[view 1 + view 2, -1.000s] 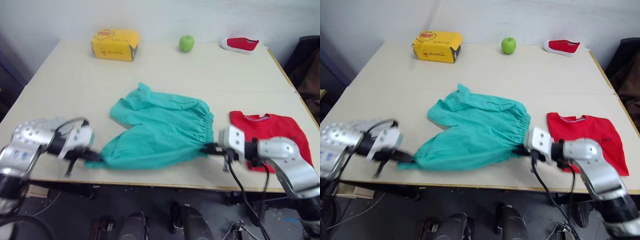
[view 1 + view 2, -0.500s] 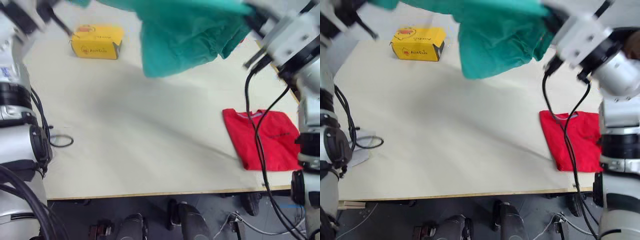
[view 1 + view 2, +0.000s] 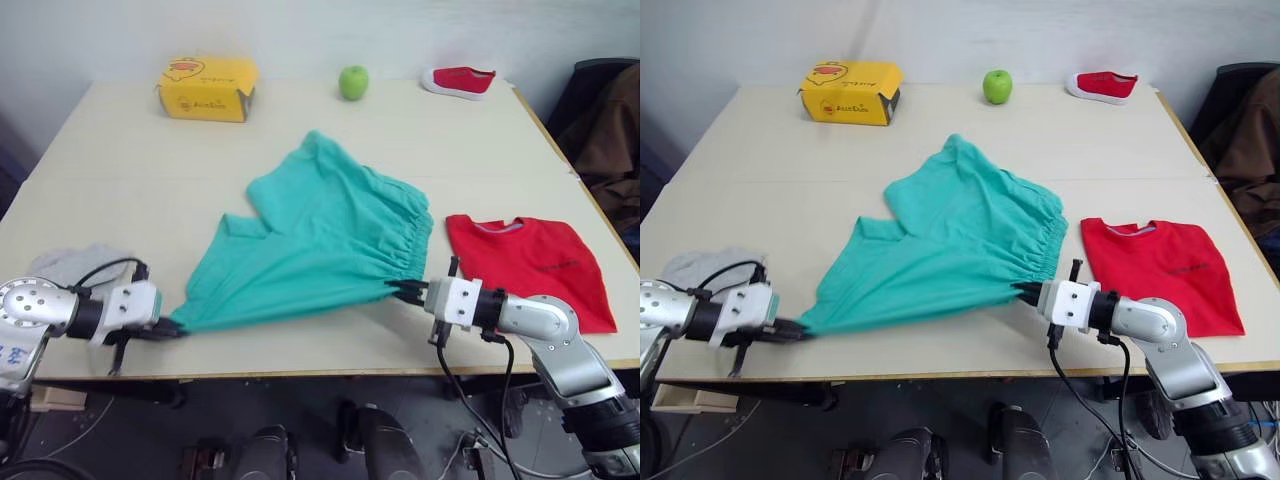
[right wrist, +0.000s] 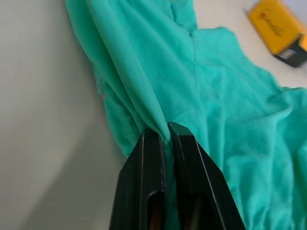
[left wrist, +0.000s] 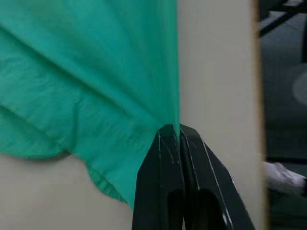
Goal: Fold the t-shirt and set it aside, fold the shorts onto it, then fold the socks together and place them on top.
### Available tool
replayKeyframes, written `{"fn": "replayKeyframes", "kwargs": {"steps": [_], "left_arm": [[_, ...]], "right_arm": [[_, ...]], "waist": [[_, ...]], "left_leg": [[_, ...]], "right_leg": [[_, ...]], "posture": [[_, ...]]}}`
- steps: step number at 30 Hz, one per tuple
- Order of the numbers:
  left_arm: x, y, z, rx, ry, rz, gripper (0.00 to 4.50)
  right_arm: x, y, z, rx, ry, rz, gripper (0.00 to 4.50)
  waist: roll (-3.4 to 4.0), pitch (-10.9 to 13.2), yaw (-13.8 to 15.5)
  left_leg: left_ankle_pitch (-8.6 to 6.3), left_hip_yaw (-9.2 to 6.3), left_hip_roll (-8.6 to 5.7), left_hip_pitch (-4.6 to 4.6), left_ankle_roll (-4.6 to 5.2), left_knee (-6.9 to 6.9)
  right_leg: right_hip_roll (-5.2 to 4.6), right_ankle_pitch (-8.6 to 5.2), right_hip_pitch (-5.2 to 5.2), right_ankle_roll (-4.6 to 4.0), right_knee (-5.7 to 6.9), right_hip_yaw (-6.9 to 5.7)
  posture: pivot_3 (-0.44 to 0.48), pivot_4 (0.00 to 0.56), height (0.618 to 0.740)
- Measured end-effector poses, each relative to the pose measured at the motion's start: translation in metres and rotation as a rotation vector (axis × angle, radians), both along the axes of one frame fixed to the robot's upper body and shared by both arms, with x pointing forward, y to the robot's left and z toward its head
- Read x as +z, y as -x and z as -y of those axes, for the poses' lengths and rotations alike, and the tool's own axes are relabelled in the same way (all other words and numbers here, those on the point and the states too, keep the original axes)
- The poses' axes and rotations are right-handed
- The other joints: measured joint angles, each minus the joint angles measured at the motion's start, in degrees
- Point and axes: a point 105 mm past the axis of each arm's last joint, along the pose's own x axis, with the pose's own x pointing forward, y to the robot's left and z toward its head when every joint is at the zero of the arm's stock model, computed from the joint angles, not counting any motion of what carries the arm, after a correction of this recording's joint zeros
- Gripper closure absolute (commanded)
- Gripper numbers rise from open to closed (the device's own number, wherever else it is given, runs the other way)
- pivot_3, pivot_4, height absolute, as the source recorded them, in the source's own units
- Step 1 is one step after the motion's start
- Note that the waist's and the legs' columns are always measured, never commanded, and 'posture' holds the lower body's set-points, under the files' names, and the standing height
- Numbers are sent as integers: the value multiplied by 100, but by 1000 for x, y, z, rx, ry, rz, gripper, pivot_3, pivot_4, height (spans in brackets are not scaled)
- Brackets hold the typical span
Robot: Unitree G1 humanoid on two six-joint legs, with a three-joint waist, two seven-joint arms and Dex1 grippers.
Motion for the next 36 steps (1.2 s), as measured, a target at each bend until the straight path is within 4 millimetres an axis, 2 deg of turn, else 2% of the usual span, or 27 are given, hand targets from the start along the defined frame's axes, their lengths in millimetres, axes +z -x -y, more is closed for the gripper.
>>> {"fn": "replayKeyframes", "kwargs": {"steps": [5,8,10,12,14,16,18,19,20,23,26,29,32,35,36], "left_arm": [[-6,41,-9,-36,-67,-215,4467],[-1,64,-6,-5,-43,-358,4467],[11,78,2,18,-8,-474,4467],[29,72,12,39,62,-488,4467],[53,50,18,63,152,-410,4467],[91,15,27,59,290,-246,4467],[129,-26,40,31,458,-77,4467],[146,-55,48,41,537,12,4467],[150,-68,50,62,558,42,4467],[166,-146,72,202,608,242,4467],[169,-191,94,306,560,422,4467],[157,-213,108,364,466,539,4467],[135,-227,122,423,395,593,4467],[121,-234,119,483,337,611,4467],[118,-235,119,495,320,616,4293]], "right_arm": [[-21,35,-5,130,47,-217,4500],[-25,52,-2,179,60,-359,4500],[-23,60,5,180,44,-468,4500],[-15,59,12,150,0,-548,4500],[-2,53,16,111,-72,-607,4500],[15,42,18,79,-164,-652,4500],[29,29,23,34,-265,-697,4500],[37,17,24,1,-332,-710,4500],[40,12,24,-12,-355,-713,4500],[45,-16,29,-130,-467,-736,4500],[43,-38,31,-231,-533,-748,4500],[34,-57,35,-351,-561,-746,4500],[25,-70,39,-446,-536,-725,4500],[21,-81,42,-507,-530,-684,4500],[20,-84,43,-526,-528,-673,4500]], "waist": [[11,6,65],[11,7,69],[8,8,70],[21,15,104],[26,18,137],[32,23,176],[50,27,259],[46,26,286],[41,24,273],[16,19,282],[12,17,191],[12,17,66],[11,18,38],[9,19,16],[9,19,19]], "left_leg": [[-4,3,2,-5,1,-2],[-5,2,2,-4,6,-3],[-6,-1,3,-5,6,-1],[-4,-9,0,0,8,-1],[-3,-20,-2,0,6,-1],[0,-20,2,1,6,-1],[4,-20,-1,13,3,-7],[6,-19,-2,20,1,-8],[7,-17,-4,21,1,-8],[23,-12,-10,10,5,-1],[15,9,-12,-19,18,-1],[10,29,-15,-59,26,-18],[10,33,-8,-66,23,-27],[18,34,-7,-57,15,-27],[23,36,-9,-52,15,-25]], "right_leg": [[1,-4,-2,-6,-3,-7],[1,-4,1,-5,-10,-9],[0,-3,3,-5,-11,-9],[0,0,14,0,-17,-9],[4,-1,19,0,-19,-10],[13,-1,29,-1,-30,-11],[16,2,75,1,-29,-17],[15,8,80,3,-22,-19],[15,11,80,4,-17,-19],[14,33,67,16,-17,-29],[10,41,36,31,-50,-31],[10,44,-15,36,-61,-27],[19,44,-29,37,-62,-27],[17,44,-28,35,-46,-23],[13,46,-26,32,-41,-18]], "posture": [[0,150,740],[0,150,740],[0,150,740],[0,150,740],[0,150,740],[0,150,740],[0,150,740],[0,150,740],[0,150,740],[0,150,740],[0,150,740],[0,150,740],[0,150,740],[0,150,740],[0,150,740]]}}
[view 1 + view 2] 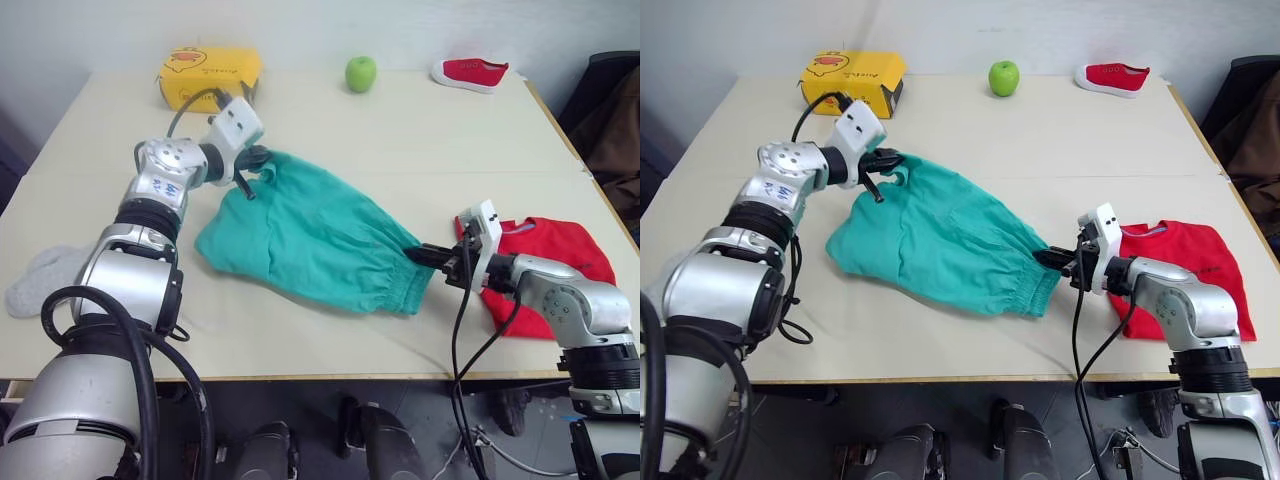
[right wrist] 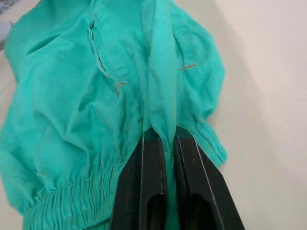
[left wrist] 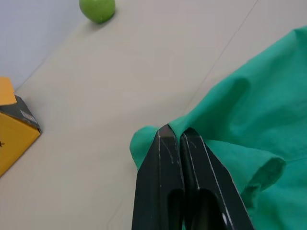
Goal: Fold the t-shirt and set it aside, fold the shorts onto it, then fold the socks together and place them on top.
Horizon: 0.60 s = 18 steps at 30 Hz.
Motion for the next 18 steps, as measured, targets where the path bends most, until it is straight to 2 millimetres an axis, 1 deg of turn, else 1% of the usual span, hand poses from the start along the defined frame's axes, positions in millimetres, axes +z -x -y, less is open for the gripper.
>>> {"fn": "replayKeyframes", "kwargs": {"steps": [2,3,5,8,10,12,14,16,17,18], "left_arm": [[-3,-2,0,22,-25,6,3915],[-3,-3,-1,39,-42,16,3629],[-2,-6,-5,82,-63,45,3024],[5,-8,-15,136,-49,84,2010],[15,-9,-24,165,-29,117,1390],[31,-7,-35,179,-8,153,751],[46,-2,-40,143,29,167,127],[54,9,-41,25,41,146,57],[53,17,-40,-62,20,121,57],[46,29,-43,-160,-20,82,57]], "right_arm": [[-3,-2,1,-18,12,-2,3942],[-3,-3,0,-23,10,-3,3732],[-2,-3,0,-33,9,2,3081],[13,-1,3,-44,9,57,1972],[27,4,9,-48,40,113,1311],[37,11,12,-34,84,167,578],[41,21,8,7,128,213,0],[43,35,-3,83,176,261,0],[44,42,-9,125,208,289,0],[43,51,-17,181,249,317,0]], "waist": [[-1,0,10],[-1,0,16],[-1,0,28],[-1,0,30],[0,1,33],[-1,1,35],[-1,0,38],[-1,0,33],[0,0,26],[0,0,6]], "left_leg": [[10,1,0,5,0,3],[14,1,0,9,-1,3],[16,3,0,17,-4,3],[15,2,1,16,-8,1],[15,2,1,15,-9,-2],[15,3,1,13,-9,-3],[14,5,0,16,-9,-3],[14,7,1,17,-11,-2],[14,12,1,20,-11,-3],[12,17,2,27,-14,-3]], "right_leg": [[-4,7,5,-9,3,3],[-6,10,7,-12,5,5],[-9,11,8,-13,14,9],[-8,10,4,-13,16,9],[-7,10,3,-14,13,7],[-6,10,3,-14,9,6],[-5,10,5,-14,7,6],[-2,9,5,-14,8,6],[-2,9,5,-14,9,8],[2,6,7,-18,11,11]], "posture": [[0,150,740],[0,150,740],[0,150,740],[0,150,740],[0,150,740],[0,150,740],[0,150,740],[0,150,740],[0,150,740],[0,150,740]]}}
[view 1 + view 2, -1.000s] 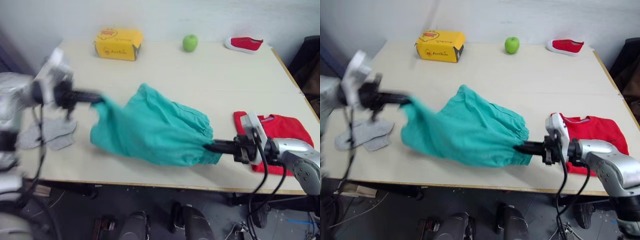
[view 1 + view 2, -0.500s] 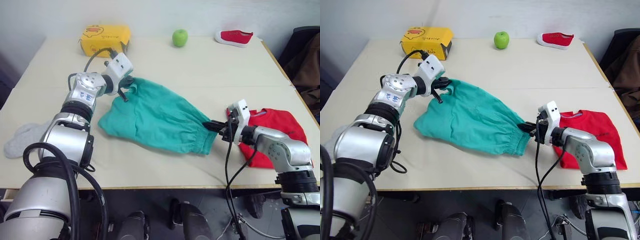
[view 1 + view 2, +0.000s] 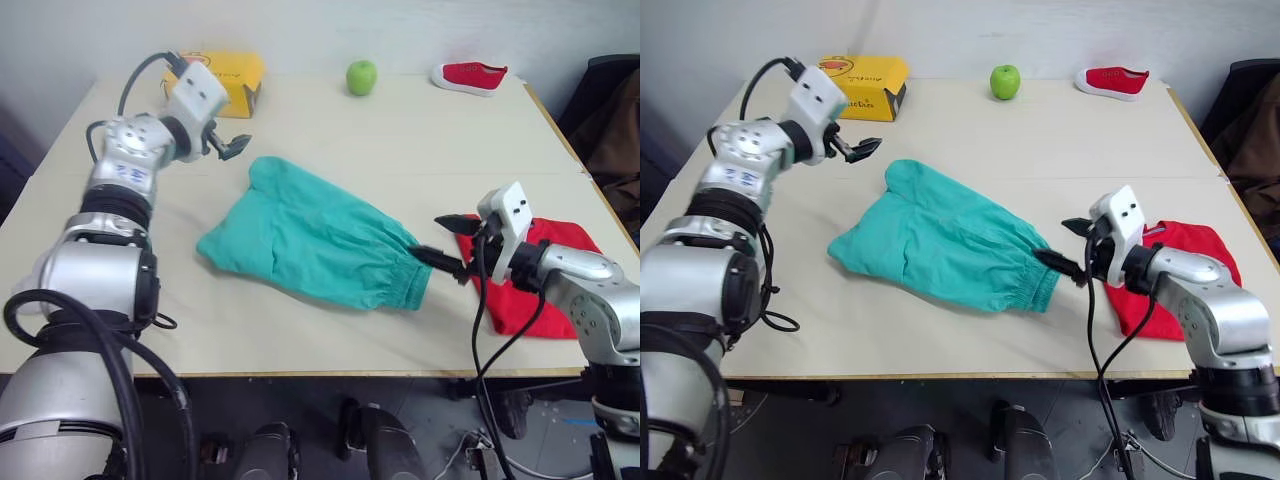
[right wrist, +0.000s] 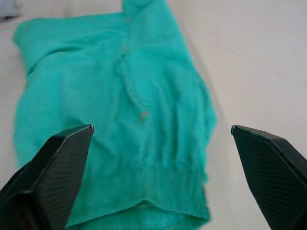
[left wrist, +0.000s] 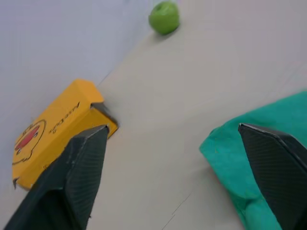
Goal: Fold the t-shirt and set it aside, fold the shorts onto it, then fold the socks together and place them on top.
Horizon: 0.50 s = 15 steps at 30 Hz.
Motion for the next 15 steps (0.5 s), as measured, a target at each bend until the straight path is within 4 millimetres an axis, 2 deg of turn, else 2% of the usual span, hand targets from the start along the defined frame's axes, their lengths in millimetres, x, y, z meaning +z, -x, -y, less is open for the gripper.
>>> {"fn": "replayKeyframes", "kwargs": {"steps": [2,4,7,10,13,15], "left_arm": [[-25,21,-13,-121,-81,-103,57],[-66,49,-34,-206,-145,-258,57],[-112,79,-54,-251,-230,-392,57],[-126,92,-52,-295,-345,-351,57],[-129,89,-47,-292,-435,-289,57],[-129,82,-43,-262,-426,-248,57]], "right_arm": [[-5,14,-14,88,66,36,0],[-20,28,-24,172,176,58,0],[-42,35,-31,235,292,82,0],[-52,28,-37,234,395,184,0],[-61,22,-41,235,478,272,0],[-69,19,-42,243,531,310,0]], "waist": [[0,0,-59],[0,0,-132],[-6,4,-115],[-11,1,-25],[-13,0,86],[-14,0,95]], "left_leg": [[-3,5,5,12,-5,-1],[-4,9,10,18,-10,0],[-4,4,13,13,-11,8],[-4,-3,10,12,-10,21],[-8,-3,3,11,-2,32],[-9,-4,3,9,5,32]], "right_leg": [[4,-3,7,-4,4,5],[7,-8,4,-10,14,12],[4,-10,1,-14,22,10],[-7,-10,8,-14,21,10],[-17,-9,11,-12,19,11],[-17,-8,13,-10,23,10]], "posture": [[0,150,740],[0,150,740],[0,150,740],[0,150,740],[0,150,740],[0,150,740]]}}
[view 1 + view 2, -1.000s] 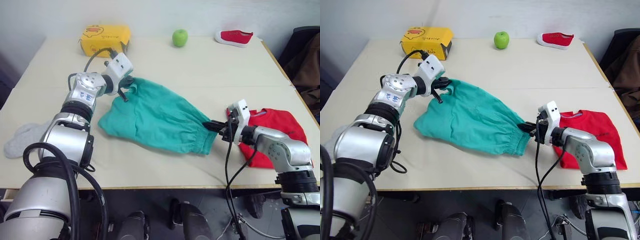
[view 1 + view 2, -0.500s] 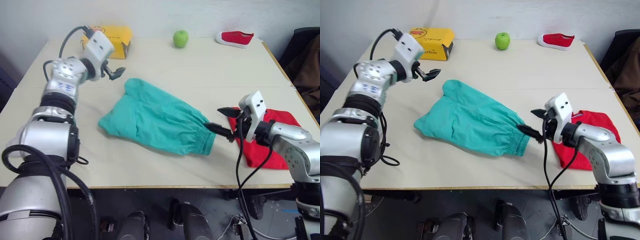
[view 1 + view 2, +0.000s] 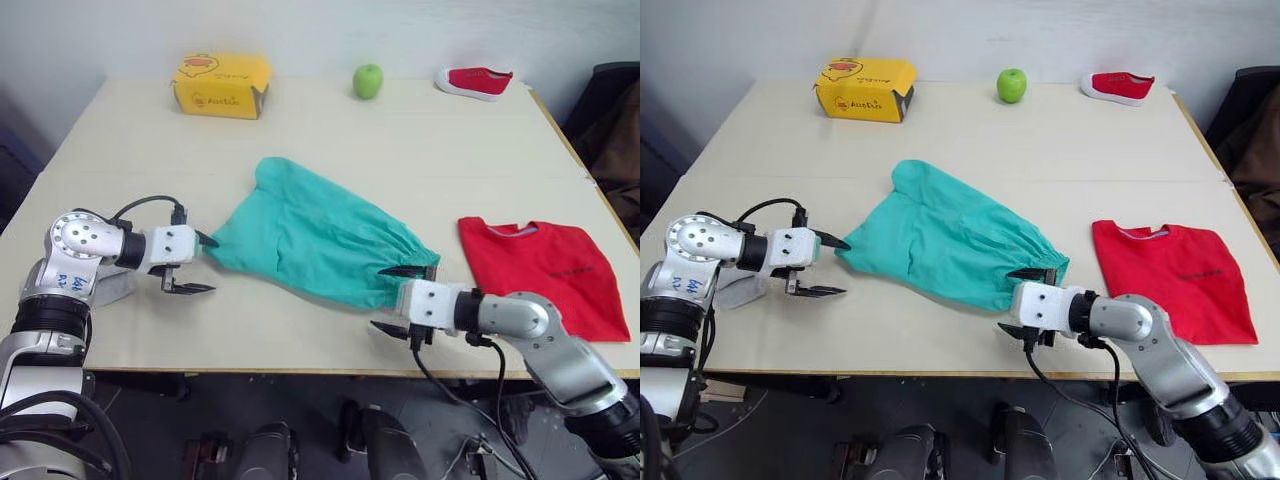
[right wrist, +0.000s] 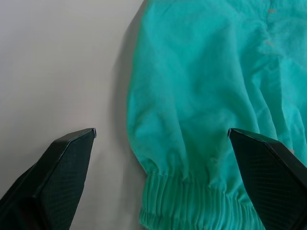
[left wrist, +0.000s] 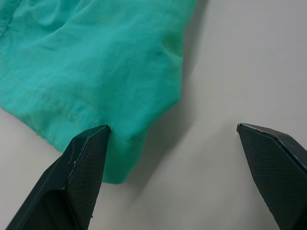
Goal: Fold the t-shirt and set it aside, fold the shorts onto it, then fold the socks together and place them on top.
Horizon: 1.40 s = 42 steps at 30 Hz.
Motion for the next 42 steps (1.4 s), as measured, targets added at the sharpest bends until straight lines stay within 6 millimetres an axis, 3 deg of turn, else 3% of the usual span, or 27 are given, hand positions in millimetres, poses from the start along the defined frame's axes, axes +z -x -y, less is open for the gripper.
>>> {"fn": "replayKeyframes", "kwargs": {"steps": [2,6,9,14,17,20,21,23,24,28,33,37,42], "left_arm": [[0,-7,8,0,4,38,57],[4,-23,22,2,6,135,0],[4,-33,30,26,54,186,590],[-3,-36,33,25,59,164,2086],[-9,-28,35,-4,77,86,3088],[-22,-2,35,-56,140,-52,4028],[-27,21,28,-85,131,-116,4415],[-35,67,20,-131,125,-277,4466],[-36,72,21,-141,124,-301,4466],[-41,130,33,-155,150,-467,4466],[-39,131,41,-59,177,-405,4466],[-47,125,37,56,198,-379,3433],[-45,128,32,116,244,-401,1953]], "right_arm": [[-4,-4,-2,3,11,26,0],[-1,-19,-4,-25,27,112,902],[-3,-26,1,-46,48,149,1972],[-6,-30,5,-54,61,167,3605],[-8,-29,7,-19,75,155,4500],[-8,-26,14,31,95,121,4500],[-6,-23,15,82,92,103,4500],[-4,-13,26,183,119,72,4500],[-4,-11,26,198,120,71,4500],[-3,2,35,354,135,44,4500],[-10,2,45,373,148,23,4500],[-22,8,52,334,123,-73,3226],[-14,19,60,271,65,-194,1652]], "waist": [[-1,0,-21],[-3,-2,-51],[-3,-2,-54],[-3,-2,-57],[-3,-2,-66],[-2,-2,-120],[-2,-1,-207],[1,0,-279],[2,0,-275],[10,6,-256],[30,17,-49],[32,17,-36],[38,21,-39]], "left_leg": [[0,1,1,0,1,0],[1,5,1,4,1,-1],[1,4,3,4,1,-1],[1,4,4,4,1,-1],[0,5,4,4,1,-1],[-1,5,9,4,-1,-2],[-6,6,17,3,-7,-5],[-9,0,22,12,-12,-22],[-8,-1,23,13,-12,-22],[-7,-6,23,23,-13,-18],[-12,-29,19,66,-11,-20],[-20,-29,23,84,-10,-39],[-24,-27,26,82,-8,-39]], "right_leg": [[2,1,0,1,0,-2],[3,1,0,1,7,-2],[4,1,-1,1,7,-2],[6,1,-1,1,6,-3],[6,1,-1,1,4,-3],[10,-1,0,-1,1,-3],[17,-2,-4,-3,-6,-2],[21,-13,1,-8,-8,-6],[21,-14,2,-8,-8,-6],[18,-16,12,-11,-10,-4],[18,-17,68,-12,-38,-6],[19,-21,82,-13,-48,-10],[18,-22,83,-13,-56,-14]], "posture": [[0,150,740],[0,150,740],[0,150,740],[0,150,740],[0,150,740],[0,150,740],[0,150,740],[0,150,740],[0,150,740],[0,150,740],[0,150,740],[0,150,740],[0,150,740]]}}
